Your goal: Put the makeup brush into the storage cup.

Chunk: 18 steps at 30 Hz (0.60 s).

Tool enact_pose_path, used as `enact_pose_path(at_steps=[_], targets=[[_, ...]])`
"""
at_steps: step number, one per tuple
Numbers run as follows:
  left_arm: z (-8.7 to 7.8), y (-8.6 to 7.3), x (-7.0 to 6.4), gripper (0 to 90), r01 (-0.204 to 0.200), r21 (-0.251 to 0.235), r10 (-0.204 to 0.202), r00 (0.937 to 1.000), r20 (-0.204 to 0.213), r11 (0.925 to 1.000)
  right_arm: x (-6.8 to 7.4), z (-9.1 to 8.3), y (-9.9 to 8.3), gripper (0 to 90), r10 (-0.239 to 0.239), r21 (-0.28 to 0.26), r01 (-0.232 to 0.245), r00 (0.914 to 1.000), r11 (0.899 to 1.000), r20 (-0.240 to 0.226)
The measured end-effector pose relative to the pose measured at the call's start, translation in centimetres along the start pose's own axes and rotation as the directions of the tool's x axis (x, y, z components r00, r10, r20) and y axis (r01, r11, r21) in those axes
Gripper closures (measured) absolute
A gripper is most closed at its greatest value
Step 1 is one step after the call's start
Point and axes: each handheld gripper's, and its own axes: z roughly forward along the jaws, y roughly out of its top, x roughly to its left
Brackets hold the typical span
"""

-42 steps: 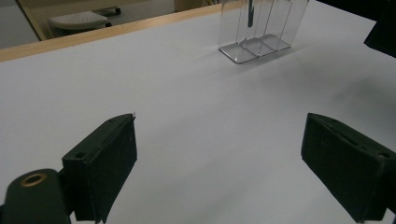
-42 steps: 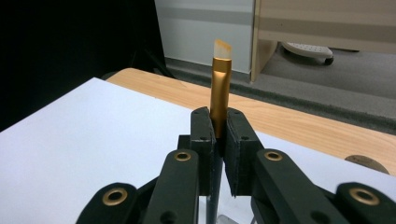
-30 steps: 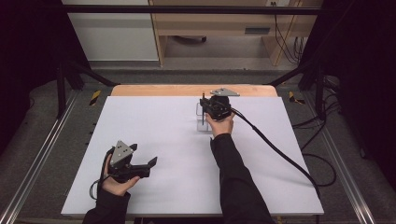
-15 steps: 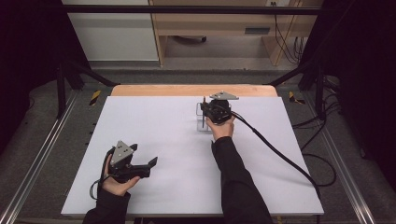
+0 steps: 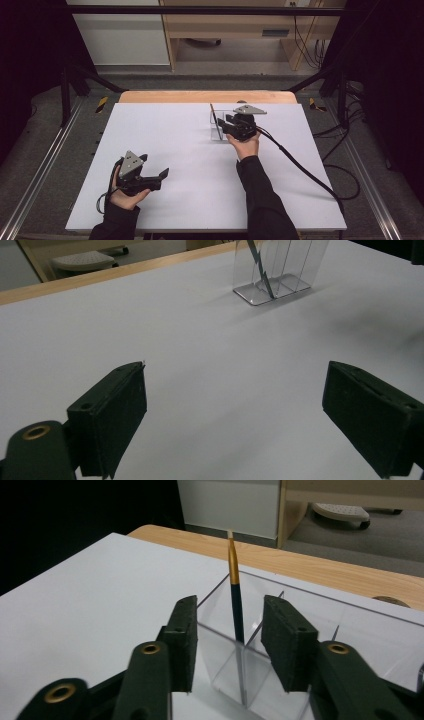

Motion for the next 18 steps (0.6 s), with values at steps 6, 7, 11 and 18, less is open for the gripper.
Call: enact_pose_path(at_steps=[6, 7, 11, 18], targets=[[0.0, 0.0, 0.0, 9.6, 0.006, 0.001, -0.006, 1.0, 0.004, 1.0, 0.6, -2.3, -0.7, 41.3, -0.017, -0.006, 0.017, 0.9985, 1.0, -0.052], [0.0, 0.0, 0.0, 9.6, 0.007, 0.001, -0.007, 1.0, 0.005, 1.0, 0.7, -2.7, -0.8, 39.8, -0.015, -0.009, 0.014, 0.9979, 1.0, -0.063], [0.0, 0.0, 0.1, 9.6, 0.009, 0.001, -0.009, 0.9999, 0.007, 1.0, 0.9, -4.0, -1.3, 30.8, -0.02, -0.023, 0.018, 0.9961, 1.0, -0.086], [0.1, -0.1, 0.1, 9.5, 0.011, 0.004, -0.011, 0.9999, 0.006, 0.9999, 0.6, -6.2, -2.2, 21.1, -0.025, -0.029, 0.022, 0.9932, 0.999, -0.113]])
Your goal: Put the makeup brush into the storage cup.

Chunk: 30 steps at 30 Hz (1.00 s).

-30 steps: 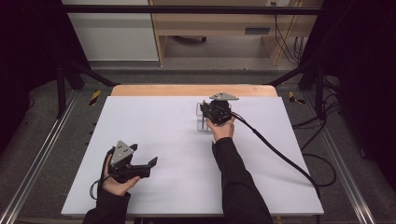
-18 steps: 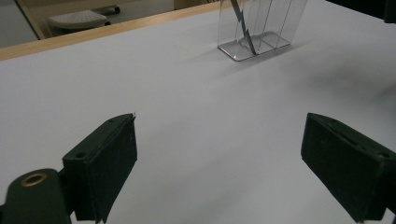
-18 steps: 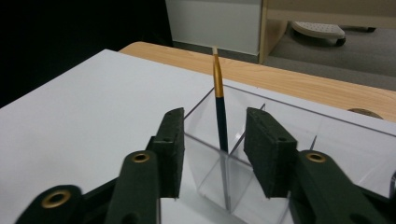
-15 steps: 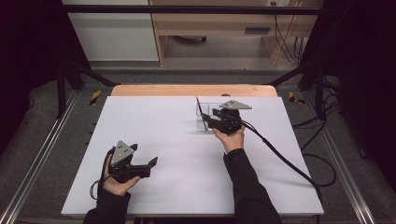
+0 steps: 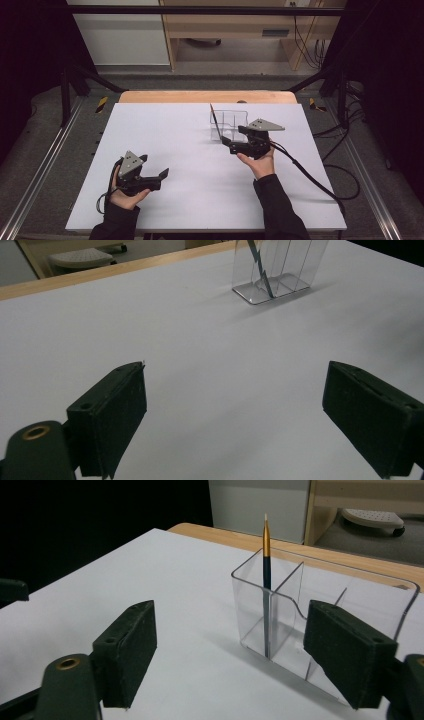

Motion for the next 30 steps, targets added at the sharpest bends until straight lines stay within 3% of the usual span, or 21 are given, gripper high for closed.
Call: enact_pose_path(at_steps=[6, 13, 22, 30], targets=[[0.1, -0.1, 0.0, 9.6, 0.0, 0.005, 0.0, 1.0, -0.001, 1.0, 0.3, -1.6, -0.6, 13.4, -0.032, 0.025, 0.032, 0.9995, 0.999, -0.003], [0.1, -0.1, 0.1, 9.5, 0.004, 0.006, -0.004, 1.0, -0.001, 1.0, 0.3, -3.5, -1.3, 8.5, -0.026, 0.027, 0.026, 0.9996, 0.999, 0.001], [0.2, -0.2, 0.1, 9.4, 0.007, 0.013, -0.007, 1.0, -0.001, 0.9999, -0.1, -5.1, -2.5, 5.2, -0.049, 0.045, 0.048, 0.9986, 0.998, 0.021], [0.2, -0.2, 0.2, 9.3, 0.006, 0.018, -0.006, 1.0, -0.001, 0.9998, -1.0, -6.6, -4.1, 4.5, -0.035, 0.049, 0.034, 0.9988, 0.998, 0.033]])
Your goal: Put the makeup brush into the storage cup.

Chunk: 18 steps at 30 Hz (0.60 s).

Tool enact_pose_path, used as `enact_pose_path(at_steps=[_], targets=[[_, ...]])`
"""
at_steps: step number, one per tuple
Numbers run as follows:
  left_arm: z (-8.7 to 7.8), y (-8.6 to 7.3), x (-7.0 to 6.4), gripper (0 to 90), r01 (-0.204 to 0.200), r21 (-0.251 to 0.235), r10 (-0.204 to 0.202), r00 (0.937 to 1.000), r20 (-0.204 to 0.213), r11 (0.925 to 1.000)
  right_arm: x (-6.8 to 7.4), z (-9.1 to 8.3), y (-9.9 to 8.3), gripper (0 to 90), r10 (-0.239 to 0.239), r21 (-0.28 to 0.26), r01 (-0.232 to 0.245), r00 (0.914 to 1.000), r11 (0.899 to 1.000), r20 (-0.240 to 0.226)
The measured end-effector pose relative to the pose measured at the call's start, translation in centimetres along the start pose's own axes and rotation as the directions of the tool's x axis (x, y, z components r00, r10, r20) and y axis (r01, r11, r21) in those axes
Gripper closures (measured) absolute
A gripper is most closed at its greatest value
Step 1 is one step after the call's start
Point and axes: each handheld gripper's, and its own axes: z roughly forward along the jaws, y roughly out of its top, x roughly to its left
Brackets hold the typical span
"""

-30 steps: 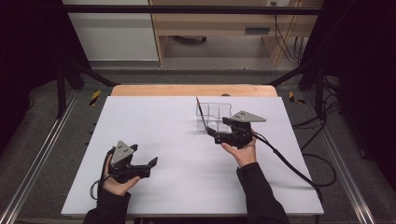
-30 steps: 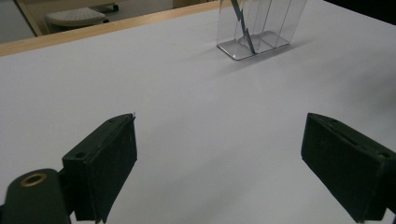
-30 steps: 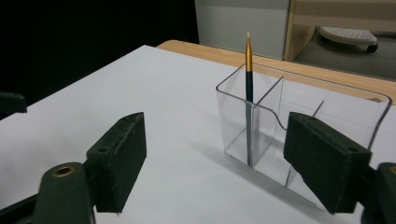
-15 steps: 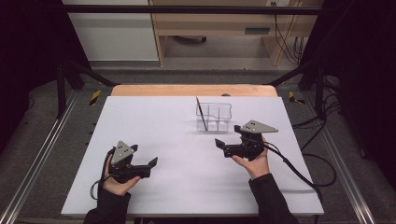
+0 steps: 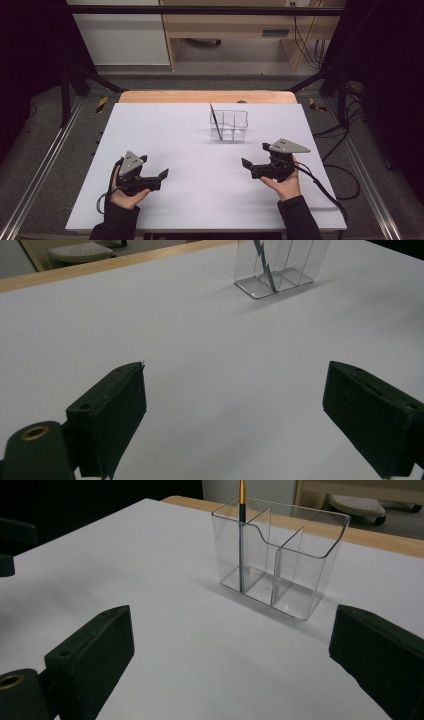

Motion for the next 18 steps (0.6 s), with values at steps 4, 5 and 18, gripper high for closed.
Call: enact_pose_path(at_steps=[4, 5, 18], targets=[[0.0, -0.1, 0.1, 9.2, 0.003, 0.003, -0.003, 1.0, 0.0, 1.0, -0.2, -0.6, -0.7, 4.5, 0.006, -0.005, -0.006, 1.0, 1.0, 0.001], [0.0, -0.1, 0.1, 9.2, 0.004, 0.004, -0.004, 1.0, 0.0, 1.0, -0.4, -0.8, -1.0, 4.4, 0.008, -0.003, -0.008, 1.0, 1.0, 0.002], [0.2, -0.2, 0.3, 8.8, 0.008, 0.015, -0.008, 1.0, 0.005, 0.9999, -1.2, -1.9, -2.3, 4.4, 0.011, 0.003, -0.011, 0.9994, 1.0, 0.032]])
